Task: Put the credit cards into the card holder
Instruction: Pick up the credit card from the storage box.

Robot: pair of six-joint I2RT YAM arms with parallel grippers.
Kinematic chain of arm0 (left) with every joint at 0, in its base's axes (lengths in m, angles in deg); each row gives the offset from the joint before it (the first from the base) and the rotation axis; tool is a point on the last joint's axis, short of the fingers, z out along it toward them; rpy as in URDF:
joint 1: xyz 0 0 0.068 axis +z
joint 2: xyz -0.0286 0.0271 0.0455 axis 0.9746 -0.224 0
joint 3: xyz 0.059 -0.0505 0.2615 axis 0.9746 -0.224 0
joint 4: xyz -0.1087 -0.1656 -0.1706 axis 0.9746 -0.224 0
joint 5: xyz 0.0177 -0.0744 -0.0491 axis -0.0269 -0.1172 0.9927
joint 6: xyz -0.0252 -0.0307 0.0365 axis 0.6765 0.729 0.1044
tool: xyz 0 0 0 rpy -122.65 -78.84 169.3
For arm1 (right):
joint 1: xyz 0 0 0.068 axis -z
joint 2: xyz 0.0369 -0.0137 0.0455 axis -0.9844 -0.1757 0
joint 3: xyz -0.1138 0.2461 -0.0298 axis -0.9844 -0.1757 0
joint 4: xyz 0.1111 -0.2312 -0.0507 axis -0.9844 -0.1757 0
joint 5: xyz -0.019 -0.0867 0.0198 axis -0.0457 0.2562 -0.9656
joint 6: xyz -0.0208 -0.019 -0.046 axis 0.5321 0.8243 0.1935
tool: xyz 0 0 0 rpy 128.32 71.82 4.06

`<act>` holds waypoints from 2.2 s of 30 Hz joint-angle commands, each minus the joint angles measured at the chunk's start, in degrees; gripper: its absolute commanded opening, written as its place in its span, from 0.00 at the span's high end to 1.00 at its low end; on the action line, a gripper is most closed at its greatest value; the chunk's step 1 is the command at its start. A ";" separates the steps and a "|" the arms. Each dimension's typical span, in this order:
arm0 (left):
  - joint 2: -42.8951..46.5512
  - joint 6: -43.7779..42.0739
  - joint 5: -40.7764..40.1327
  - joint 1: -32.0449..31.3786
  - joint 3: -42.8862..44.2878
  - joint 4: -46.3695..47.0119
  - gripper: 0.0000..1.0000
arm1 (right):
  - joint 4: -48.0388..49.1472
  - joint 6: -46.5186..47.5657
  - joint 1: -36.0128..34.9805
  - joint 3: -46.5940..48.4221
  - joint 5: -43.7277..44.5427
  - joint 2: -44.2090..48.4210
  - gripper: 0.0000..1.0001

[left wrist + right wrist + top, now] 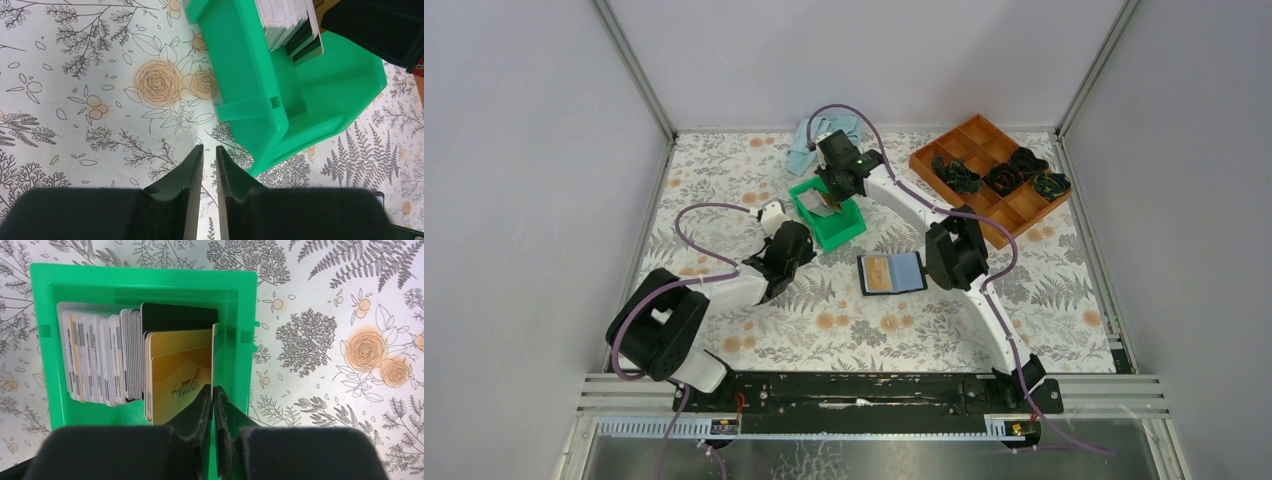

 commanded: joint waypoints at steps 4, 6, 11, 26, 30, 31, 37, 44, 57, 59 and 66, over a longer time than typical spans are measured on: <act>-0.69 0.30 -0.25 0.53 -0.04 3.69 0.78 | 1.15 1.60 -0.29 1.25 4.01 1.72 0.98; -0.62 0.35 -0.27 0.53 -0.08 3.69 0.78 | 1.76 1.83 -0.37 0.85 4.48 2.09 1.00; -0.33 0.17 -0.67 0.53 -0.05 3.45 0.78 | 5.43 1.90 -0.53 -3.27 4.57 5.13 1.00; 4.71 -0.06 -2.04 0.53 0.55 0.26 0.78 | 11.66 0.82 -0.61 -13.46 3.15 16.99 1.00; 7.62 -0.97 -2.59 0.53 1.41 -1.77 0.78 | 11.84 0.20 -0.64 -15.95 2.36 21.42 1.00; 8.46 -1.48 -2.57 0.48 1.54 -2.06 0.78 | 11.78 -0.04 -0.64 -16.76 2.24 22.56 1.00; 14.66 -7.46 1.43 0.53 0.41 2.15 0.71 | 11.11 -2.38 -0.64 -25.58 -0.49 34.14 1.00; 22.09 -12.60 10.20 0.53 -2.51 7.84 0.42 | 12.01 -7.02 -0.63 -46.43 -6.70 53.52 1.00; 21.56 -17.31 45.51 0.48 -1.39 17.49 0.32 | 11.54 -12.84 -0.44 -66.56 -24.32 72.66 1.00; 21.21 -17.65 48.46 0.50 -1.08 17.58 0.32 | 11.88 -13.33 -0.38 -67.98 -26.95 73.34 1.00; 21.43 -18.09 55.93 0.53 -2.34 19.44 0.32 | 13.56 -14.58 3.03 -72.17 -34.96 74.85 1.00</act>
